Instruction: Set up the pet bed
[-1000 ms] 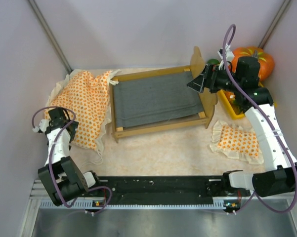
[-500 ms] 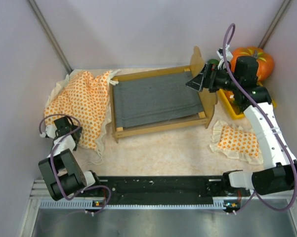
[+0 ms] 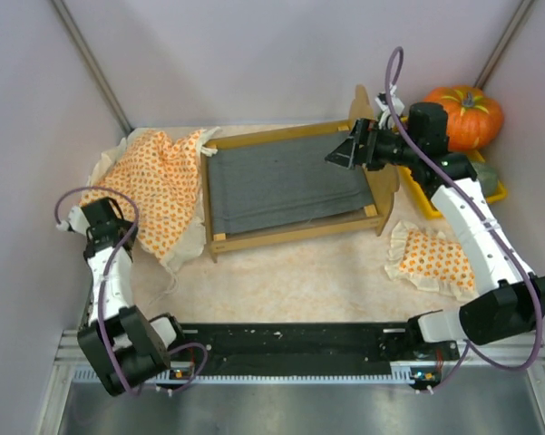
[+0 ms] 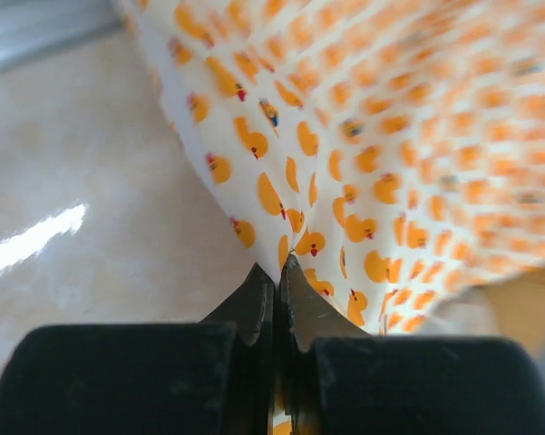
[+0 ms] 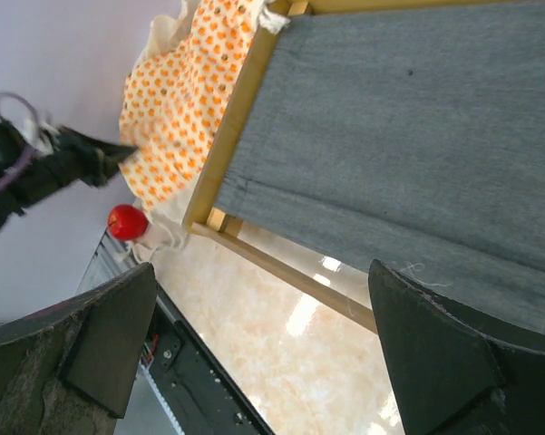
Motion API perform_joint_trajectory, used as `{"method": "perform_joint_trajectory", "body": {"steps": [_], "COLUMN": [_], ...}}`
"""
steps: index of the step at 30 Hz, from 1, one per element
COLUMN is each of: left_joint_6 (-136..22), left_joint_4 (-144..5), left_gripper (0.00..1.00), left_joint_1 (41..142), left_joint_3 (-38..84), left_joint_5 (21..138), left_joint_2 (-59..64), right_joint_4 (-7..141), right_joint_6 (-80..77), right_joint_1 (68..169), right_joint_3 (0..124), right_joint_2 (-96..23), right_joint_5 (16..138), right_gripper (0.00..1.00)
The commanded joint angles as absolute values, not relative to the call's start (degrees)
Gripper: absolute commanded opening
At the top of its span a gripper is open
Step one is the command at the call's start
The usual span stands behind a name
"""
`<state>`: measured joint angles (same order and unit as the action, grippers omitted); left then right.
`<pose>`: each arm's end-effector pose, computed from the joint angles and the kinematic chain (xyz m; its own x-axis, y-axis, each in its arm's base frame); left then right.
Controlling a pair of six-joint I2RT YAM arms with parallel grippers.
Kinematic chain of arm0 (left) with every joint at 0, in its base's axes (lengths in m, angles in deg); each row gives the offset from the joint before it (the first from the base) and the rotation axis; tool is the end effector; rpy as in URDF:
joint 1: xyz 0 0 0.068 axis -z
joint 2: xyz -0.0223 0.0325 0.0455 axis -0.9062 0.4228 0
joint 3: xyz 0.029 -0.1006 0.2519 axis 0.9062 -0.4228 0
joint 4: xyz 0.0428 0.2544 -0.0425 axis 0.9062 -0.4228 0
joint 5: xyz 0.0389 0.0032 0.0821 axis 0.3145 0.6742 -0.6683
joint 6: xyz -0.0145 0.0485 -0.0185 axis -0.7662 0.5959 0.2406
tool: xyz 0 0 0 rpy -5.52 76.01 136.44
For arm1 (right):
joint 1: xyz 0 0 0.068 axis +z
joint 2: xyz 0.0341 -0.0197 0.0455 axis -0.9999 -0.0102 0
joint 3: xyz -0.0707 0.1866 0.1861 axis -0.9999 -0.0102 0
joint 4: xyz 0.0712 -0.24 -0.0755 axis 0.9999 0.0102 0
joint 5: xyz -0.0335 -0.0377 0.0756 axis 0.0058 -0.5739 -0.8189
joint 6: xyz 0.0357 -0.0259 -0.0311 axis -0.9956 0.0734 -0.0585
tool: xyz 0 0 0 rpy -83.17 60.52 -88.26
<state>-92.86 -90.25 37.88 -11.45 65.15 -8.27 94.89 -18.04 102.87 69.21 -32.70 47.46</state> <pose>0.2016 0.1074 0.2174 -0.0423 -0.8486 -0.5274 -0.8174 0.3329 -0.4701 0.2824 0.0894 0.4131 -0.6417 0.1768 -0.7463 -0.5053 0.6346 0.5848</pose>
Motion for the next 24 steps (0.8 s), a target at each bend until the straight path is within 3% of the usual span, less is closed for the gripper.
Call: {"method": "perform_joint_trajectory", "body": {"steps": [1, 6, 11, 17, 21, 24], "left_joint_6": [-87.66, -85.46, -86.51, -90.2, -90.47, -90.99], "left_joint_4": [-96.39, -105.19, -106.43, -104.23, -104.67, -104.41], "left_gripper": [0.0, 0.0, 0.0, 0.0, 0.0, 0.0], "left_joint_1": [37.66, 37.57, 37.66, 37.74, 37.66, 37.75], "left_joint_3": [4.45, 18.77, 25.99, 28.29, 28.56, 28.21], "left_joint_5": [68.31, 70.87, 83.05, 91.34, 93.45, 95.3], "left_joint_2": [-16.17, -18.37, -19.43, -19.96, -20.31, -20.75], "right_joint_4": [93.01, 90.66, 79.41, 65.09, 61.02, 62.78], "right_joint_6": [-17.71, -19.64, -29.82, -47.31, -61.01, -62.09], "right_joint_1": [107.78, 114.71, 118.33, 125.79, 129.05, 132.04], "right_joint_3": [68.98, 70.3, 69.51, 72.75, 77.41, 82.86], "right_joint_2": [-35.94, -41.74, -46.84, -56.77, -64.76, -68.9], "right_joint_5": [49.51, 54.35, 54.18, 58.64, 58.48, 61.9], "right_gripper": [0.99, 0.99, 0.99, 0.99, 0.99, 0.99]}}
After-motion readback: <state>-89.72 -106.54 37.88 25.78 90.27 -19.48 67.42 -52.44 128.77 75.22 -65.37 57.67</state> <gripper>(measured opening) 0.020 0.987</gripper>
